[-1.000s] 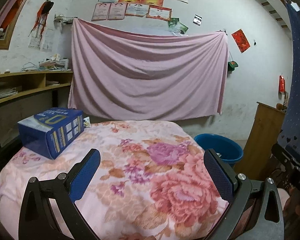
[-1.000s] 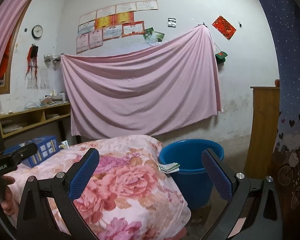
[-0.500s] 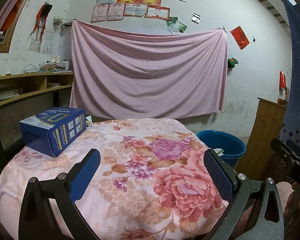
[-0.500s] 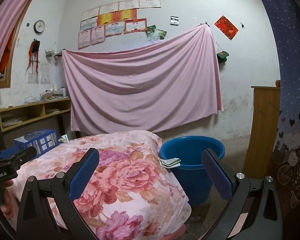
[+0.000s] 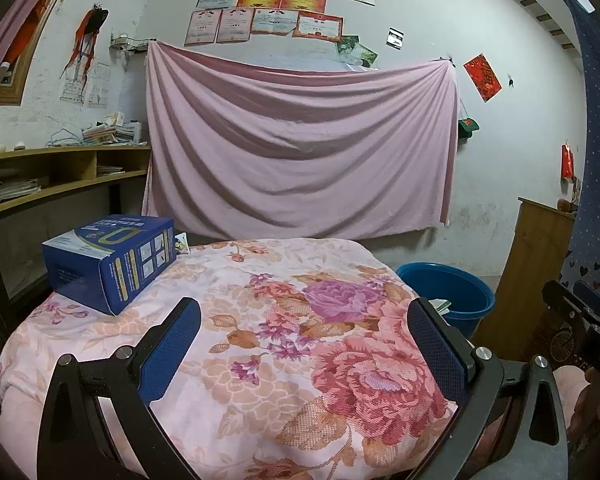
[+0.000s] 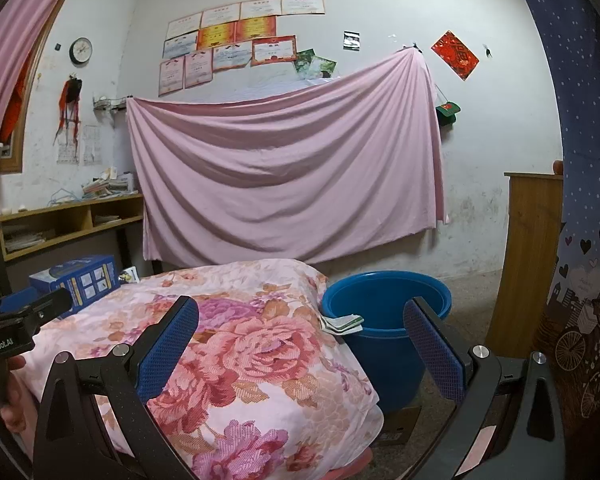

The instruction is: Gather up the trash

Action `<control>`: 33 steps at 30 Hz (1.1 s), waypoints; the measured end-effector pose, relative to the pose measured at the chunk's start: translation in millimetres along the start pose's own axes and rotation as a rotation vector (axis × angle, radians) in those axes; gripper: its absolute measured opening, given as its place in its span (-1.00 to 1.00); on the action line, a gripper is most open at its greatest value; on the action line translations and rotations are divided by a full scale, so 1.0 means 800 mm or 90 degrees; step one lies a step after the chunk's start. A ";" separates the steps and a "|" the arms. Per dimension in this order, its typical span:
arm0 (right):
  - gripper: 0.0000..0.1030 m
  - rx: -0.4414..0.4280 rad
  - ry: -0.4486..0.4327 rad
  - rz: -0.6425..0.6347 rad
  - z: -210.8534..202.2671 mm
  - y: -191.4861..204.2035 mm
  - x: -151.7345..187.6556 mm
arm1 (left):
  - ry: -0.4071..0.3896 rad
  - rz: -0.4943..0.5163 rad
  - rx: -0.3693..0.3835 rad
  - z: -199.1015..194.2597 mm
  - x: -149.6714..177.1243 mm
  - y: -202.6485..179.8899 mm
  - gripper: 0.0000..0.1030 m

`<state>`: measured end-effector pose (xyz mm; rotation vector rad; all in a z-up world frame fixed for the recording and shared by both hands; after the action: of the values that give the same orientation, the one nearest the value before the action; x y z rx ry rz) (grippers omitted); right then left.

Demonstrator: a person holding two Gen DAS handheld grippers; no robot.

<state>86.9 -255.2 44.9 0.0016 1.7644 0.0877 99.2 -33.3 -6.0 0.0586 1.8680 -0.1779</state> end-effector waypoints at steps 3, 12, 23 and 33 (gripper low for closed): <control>1.00 0.000 0.000 0.000 0.000 0.000 0.000 | 0.000 0.000 0.000 0.000 0.000 0.000 0.96; 1.00 0.000 0.000 0.001 0.000 0.000 0.000 | 0.000 0.000 -0.002 0.001 0.000 0.001 0.96; 1.00 0.000 0.000 0.000 -0.001 0.000 -0.001 | 0.001 -0.001 -0.002 0.002 0.000 0.002 0.96; 1.00 0.000 0.001 0.001 -0.001 0.000 -0.001 | 0.002 -0.002 -0.008 0.003 0.000 0.002 0.96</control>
<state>86.6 -255.6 45.5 0.0026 1.7659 0.0895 101.3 -32.0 -7.0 0.0473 1.8717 -0.1692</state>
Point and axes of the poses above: each gripper's, at about its wrist camera, not at the fingertips, and z roughly the way its jaws point, y to its left, x to its underside, the point moved 7 cm from there along z, roughly the way its jaws point, and after that the axes turned 3 degrees about -x, right-handed, at the moved point
